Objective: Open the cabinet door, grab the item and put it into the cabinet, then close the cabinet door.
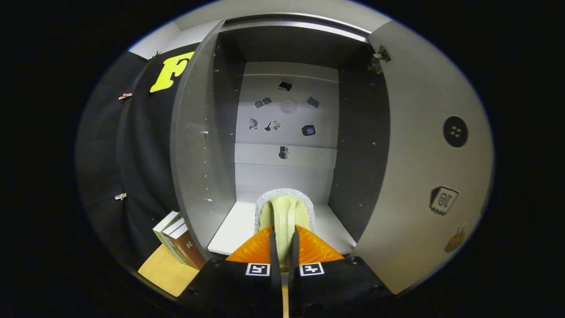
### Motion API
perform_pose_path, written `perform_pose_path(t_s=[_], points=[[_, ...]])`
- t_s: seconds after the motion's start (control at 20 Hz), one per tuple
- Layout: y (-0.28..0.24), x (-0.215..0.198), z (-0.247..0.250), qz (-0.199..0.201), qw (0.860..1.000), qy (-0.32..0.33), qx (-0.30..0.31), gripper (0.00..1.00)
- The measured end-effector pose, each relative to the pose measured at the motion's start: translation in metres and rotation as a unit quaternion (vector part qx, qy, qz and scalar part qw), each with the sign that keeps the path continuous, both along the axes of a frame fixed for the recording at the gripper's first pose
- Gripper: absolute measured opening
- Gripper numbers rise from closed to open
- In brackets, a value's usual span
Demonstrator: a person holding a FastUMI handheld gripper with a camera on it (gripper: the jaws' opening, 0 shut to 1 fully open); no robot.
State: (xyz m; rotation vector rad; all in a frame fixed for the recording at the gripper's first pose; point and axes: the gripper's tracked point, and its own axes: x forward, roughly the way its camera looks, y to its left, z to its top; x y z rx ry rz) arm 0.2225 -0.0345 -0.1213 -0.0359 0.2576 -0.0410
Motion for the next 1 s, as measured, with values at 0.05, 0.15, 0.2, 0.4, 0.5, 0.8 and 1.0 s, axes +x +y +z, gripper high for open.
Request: perform_pose_path(t_s=[0.05, 0.15, 0.2, 0.4, 0.5, 0.8, 1.0], points=[[0.002, 0.011, -0.002, 0.002, 1.0, 0.003, 0.003, 0.1], [0.0, 0.037, -0.01, 0.001, 1.0, 0.007, 0.004, 0.1], [0.0, 0.051, -0.017, -0.002, 1.0, 0.012, 0.003, 0.09], [-0.01, 0.091, -0.049, -0.016, 0.999, 0.05, 0.009, 0.09], [-0.011, 0.108, -0.059, -0.019, 0.998, 0.06, 0.009, 0.1], [-0.018, 0.133, -0.089, -0.029, 0.996, 0.086, 0.015, 0.12], [-0.018, 0.14, -0.096, -0.018, 0.996, 0.084, 0.018, 0.17]])
